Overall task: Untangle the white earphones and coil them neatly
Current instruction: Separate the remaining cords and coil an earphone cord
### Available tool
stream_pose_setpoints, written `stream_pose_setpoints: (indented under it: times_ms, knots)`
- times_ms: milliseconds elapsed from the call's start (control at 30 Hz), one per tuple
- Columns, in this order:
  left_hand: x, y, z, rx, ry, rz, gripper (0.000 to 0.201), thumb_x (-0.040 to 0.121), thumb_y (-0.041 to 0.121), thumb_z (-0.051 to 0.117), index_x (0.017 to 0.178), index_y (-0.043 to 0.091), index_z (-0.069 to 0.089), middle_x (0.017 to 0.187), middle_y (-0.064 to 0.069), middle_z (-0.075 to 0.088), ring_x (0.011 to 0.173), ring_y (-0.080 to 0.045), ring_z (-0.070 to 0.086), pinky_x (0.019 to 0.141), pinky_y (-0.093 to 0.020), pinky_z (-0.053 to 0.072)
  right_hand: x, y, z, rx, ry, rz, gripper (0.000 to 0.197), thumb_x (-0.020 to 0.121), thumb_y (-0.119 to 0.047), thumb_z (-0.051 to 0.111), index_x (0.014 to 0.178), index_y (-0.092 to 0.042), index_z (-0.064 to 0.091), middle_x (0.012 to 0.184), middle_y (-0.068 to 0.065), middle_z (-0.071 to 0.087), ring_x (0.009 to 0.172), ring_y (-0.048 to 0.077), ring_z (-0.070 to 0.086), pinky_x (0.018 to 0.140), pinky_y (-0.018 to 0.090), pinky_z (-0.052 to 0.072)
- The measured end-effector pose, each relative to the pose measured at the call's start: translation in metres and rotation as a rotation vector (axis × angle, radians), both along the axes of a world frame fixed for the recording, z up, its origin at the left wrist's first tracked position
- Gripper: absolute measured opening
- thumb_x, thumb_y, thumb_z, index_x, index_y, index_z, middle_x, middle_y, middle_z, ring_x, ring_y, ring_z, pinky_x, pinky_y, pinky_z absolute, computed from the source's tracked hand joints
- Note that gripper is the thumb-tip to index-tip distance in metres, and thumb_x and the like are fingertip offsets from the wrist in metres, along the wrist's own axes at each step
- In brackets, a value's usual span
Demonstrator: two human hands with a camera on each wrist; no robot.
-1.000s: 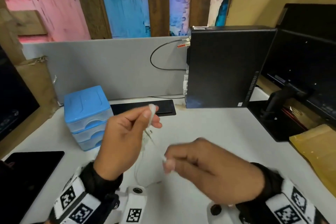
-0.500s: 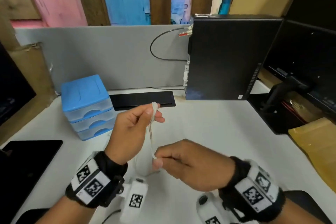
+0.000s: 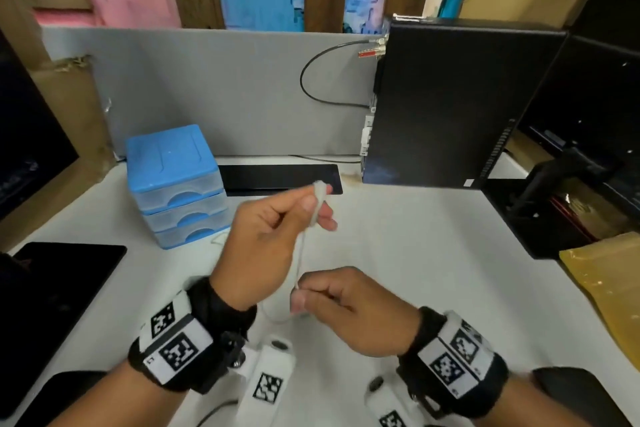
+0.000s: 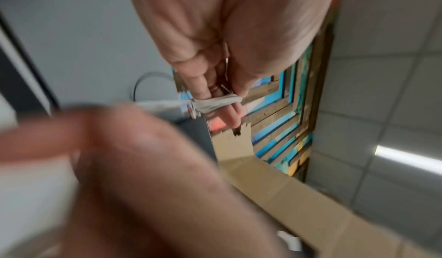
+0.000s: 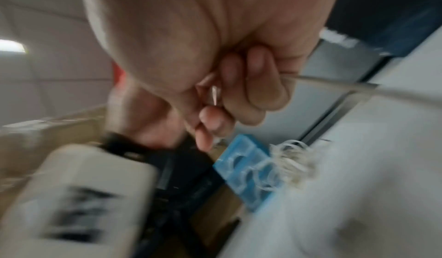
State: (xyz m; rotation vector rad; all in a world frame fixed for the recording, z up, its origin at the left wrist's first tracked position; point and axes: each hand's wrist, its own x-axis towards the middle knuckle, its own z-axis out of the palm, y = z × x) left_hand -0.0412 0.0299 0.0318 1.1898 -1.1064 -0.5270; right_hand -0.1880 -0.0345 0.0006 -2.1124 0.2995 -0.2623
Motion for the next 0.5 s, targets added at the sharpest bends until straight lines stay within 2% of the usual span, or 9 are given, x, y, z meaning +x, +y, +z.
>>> stream_pose_setpoints:
  times_ms: [33, 100, 167, 233, 300, 400, 433, 500]
  knots:
    - [0.010, -0.001, -0.003, 0.001, -0.101, 0.035, 0.022, 0.099, 0.020, 0.054, 0.101, 0.014, 0.075, 0.086, -0.005, 0.076, 0.090, -0.012, 0.071, 0.088, -0.022, 0.051, -0.004, 0.003, 0.010, -0.007, -0.036, 0.042, 0.027, 0.104, -0.016, 0.049, 0.088, -0.002, 0.065, 0.062, -0.016, 0.049, 0.057, 0.001, 0.044, 0.060, 0.018, 0.037]
    - [0.021, -0.002, -0.013, 0.060, -0.324, 0.062, 0.025, 0.102, 0.024, 0.052, 0.096, 0.014, 0.075, 0.084, -0.001, 0.073, 0.089, -0.015, 0.070, 0.087, -0.031, 0.053, -0.011, 0.003, 0.037, 0.040, -0.175, 0.007, 0.027, 0.104, -0.018, 0.047, 0.089, -0.002, 0.064, 0.059, -0.014, 0.042, 0.053, 0.004, 0.036, 0.056, 0.017, 0.033]
    - [0.017, 0.000, -0.018, 0.127, -0.379, -0.021, 0.030, 0.101, 0.028, 0.051, 0.090, 0.012, 0.075, 0.081, 0.000, 0.071, 0.083, -0.018, 0.069, 0.083, -0.035, 0.054, -0.018, -0.006, 0.055, 0.073, -0.368, -0.110, 0.028, 0.103, -0.014, 0.046, 0.086, -0.001, 0.063, 0.057, -0.015, 0.044, 0.052, 0.003, 0.034, 0.053, 0.014, 0.032]
    - [0.006, 0.002, -0.013, 0.150, -0.219, -0.171, 0.030, 0.099, 0.023, 0.050, 0.090, 0.006, 0.074, 0.077, 0.001, 0.071, 0.078, -0.020, 0.069, 0.087, -0.035, 0.055, -0.019, -0.025, 0.055, 0.019, -0.507, -0.273, 0.028, 0.103, -0.012, 0.046, 0.083, -0.002, 0.062, 0.057, -0.016, 0.047, 0.051, 0.003, 0.035, 0.052, 0.013, 0.032]
    - [-0.001, 0.005, -0.003, 0.145, 0.018, -0.289, 0.033, 0.097, 0.019, 0.051, 0.096, -0.005, 0.074, 0.077, -0.002, 0.072, 0.071, -0.020, 0.067, 0.090, -0.040, 0.057, -0.013, -0.043, 0.042, -0.015, -0.511, -0.414, 0.027, 0.100, -0.019, 0.048, 0.083, -0.005, 0.063, 0.057, -0.013, 0.046, 0.052, 0.004, 0.036, 0.052, 0.015, 0.033]
    - [-0.004, 0.008, 0.012, 0.082, 0.332, -0.336, 0.021, 0.095, 0.019, 0.063, 0.096, 0.004, 0.078, 0.073, -0.005, 0.068, 0.063, -0.017, 0.063, 0.094, -0.048, 0.054, -0.005, -0.033, 0.014, -0.019, -0.414, -0.368, 0.025, 0.101, -0.019, 0.046, 0.086, -0.013, 0.065, 0.063, -0.010, 0.052, 0.056, 0.005, 0.039, 0.057, 0.020, 0.036]
    - [-0.005, 0.009, 0.015, 0.062, 0.431, -0.319, 0.020, 0.091, 0.020, 0.066, 0.096, 0.006, 0.079, 0.072, -0.005, 0.066, 0.064, -0.016, 0.064, 0.094, -0.047, 0.053, -0.002, -0.021, 0.009, -0.017, -0.388, -0.331, 0.024, 0.102, -0.020, 0.045, 0.087, -0.016, 0.064, 0.062, -0.011, 0.050, 0.056, 0.006, 0.039, 0.057, 0.023, 0.037]
    - [-0.005, 0.009, 0.017, 0.019, 0.565, -0.270, 0.024, 0.090, 0.023, 0.063, 0.100, 0.008, 0.078, 0.076, -0.004, 0.067, 0.071, -0.016, 0.068, 0.088, -0.038, 0.055, 0.000, 0.001, 0.005, -0.083, -0.345, -0.316, 0.025, 0.103, -0.026, 0.044, 0.091, -0.016, 0.062, 0.062, -0.010, 0.050, 0.056, 0.010, 0.047, 0.057, 0.032, 0.043]
